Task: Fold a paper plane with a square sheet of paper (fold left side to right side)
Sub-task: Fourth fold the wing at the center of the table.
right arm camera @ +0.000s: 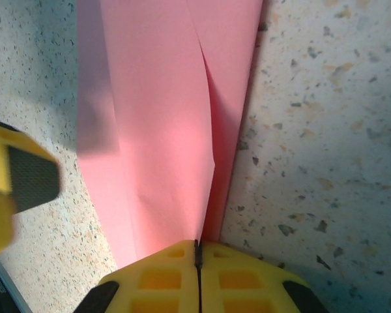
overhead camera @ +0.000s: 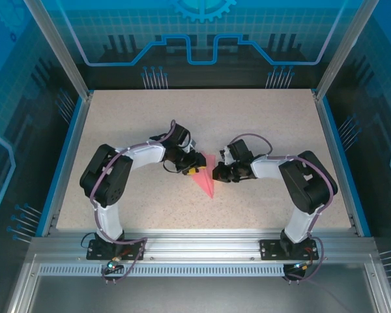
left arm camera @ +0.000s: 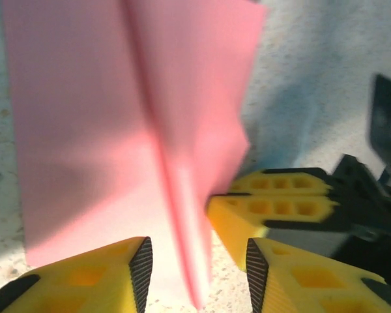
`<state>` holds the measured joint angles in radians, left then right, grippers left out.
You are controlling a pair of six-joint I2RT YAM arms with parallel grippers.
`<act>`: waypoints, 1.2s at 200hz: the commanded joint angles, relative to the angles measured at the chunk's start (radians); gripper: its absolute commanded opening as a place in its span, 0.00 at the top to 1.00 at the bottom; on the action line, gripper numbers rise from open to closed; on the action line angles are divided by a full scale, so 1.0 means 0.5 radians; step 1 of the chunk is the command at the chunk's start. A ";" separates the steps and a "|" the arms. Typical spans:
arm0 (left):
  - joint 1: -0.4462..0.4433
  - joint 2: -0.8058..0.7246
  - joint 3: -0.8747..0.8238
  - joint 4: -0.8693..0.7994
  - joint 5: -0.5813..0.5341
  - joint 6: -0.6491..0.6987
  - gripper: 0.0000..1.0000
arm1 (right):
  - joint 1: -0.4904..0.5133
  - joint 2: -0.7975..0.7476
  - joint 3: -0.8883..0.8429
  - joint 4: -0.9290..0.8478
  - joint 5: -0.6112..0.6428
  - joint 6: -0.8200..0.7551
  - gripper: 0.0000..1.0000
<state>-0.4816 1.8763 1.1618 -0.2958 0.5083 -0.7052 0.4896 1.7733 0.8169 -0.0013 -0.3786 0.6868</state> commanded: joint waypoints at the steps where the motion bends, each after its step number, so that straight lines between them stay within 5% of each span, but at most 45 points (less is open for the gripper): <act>1: 0.003 -0.056 0.096 -0.080 0.027 0.079 0.60 | 0.017 0.113 -0.009 -0.190 0.102 -0.037 0.94; 28: -0.003 0.063 0.164 -0.063 0.131 0.082 0.80 | 0.021 0.114 0.017 -0.243 0.118 -0.060 0.95; 79: -0.012 0.236 0.288 -0.067 0.204 0.120 0.96 | 0.022 0.115 0.026 -0.283 0.142 -0.079 0.96; 240: -0.012 0.423 0.239 -0.213 -0.005 0.208 1.00 | 0.033 0.133 0.110 -0.466 0.227 -0.149 0.96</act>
<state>-0.4828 2.0628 1.2999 -0.3523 0.5358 -0.6258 0.4995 1.7893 0.8799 -0.1078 -0.3515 0.6380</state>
